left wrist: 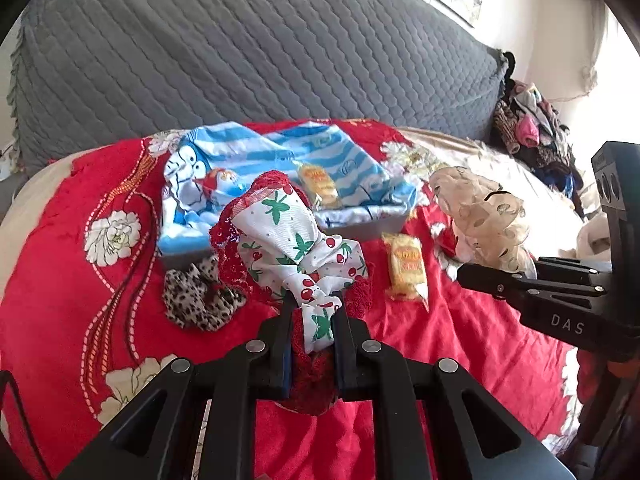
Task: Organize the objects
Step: 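Carry both scrunchies up and over the striped shirt in the box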
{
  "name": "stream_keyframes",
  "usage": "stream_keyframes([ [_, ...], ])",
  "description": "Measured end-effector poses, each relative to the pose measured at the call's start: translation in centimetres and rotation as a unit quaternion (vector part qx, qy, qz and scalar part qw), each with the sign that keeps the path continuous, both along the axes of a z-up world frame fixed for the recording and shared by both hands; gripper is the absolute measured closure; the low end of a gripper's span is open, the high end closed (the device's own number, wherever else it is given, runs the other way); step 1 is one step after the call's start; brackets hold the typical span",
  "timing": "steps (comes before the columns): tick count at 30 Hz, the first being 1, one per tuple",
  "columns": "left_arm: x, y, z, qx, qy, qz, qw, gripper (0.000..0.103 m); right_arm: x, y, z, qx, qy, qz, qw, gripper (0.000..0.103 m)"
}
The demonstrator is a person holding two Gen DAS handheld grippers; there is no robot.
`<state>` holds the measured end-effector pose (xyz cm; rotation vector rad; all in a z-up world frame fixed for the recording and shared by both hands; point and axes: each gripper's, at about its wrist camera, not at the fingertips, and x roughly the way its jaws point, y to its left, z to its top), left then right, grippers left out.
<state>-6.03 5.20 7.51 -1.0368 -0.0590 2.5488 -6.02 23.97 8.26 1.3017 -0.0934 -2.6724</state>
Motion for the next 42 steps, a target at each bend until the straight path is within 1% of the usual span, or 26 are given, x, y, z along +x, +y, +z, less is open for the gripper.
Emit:
stream_keyframes([
  [8,-1.5,-1.0,1.1,0.005,0.004,0.013,0.9999,0.088,-1.7,-1.6,1.8,0.002,0.010,0.014,1.000,0.090],
  [17,-3.9,-1.4,1.9,0.005,0.009,0.022,0.9997,0.088,-4.4,-2.9,2.7,-0.001,0.016,0.023,1.000,0.090],
  [24,-5.3,-1.1,2.2,0.001,0.011,0.025,0.9996,0.088,-6.1,-3.7,2.6,0.000,0.018,0.027,0.999,0.090],
  [35,-7.9,0.0,1.8,-0.014,0.012,0.029,0.9994,0.088,-8.4,-4.1,2.1,-0.004,0.015,0.025,1.000,0.090],
  [42,-9.7,0.2,1.7,-0.012,0.009,0.038,0.9992,0.088,-9.8,-4.0,1.6,0.000,0.011,0.026,1.000,0.090],
])
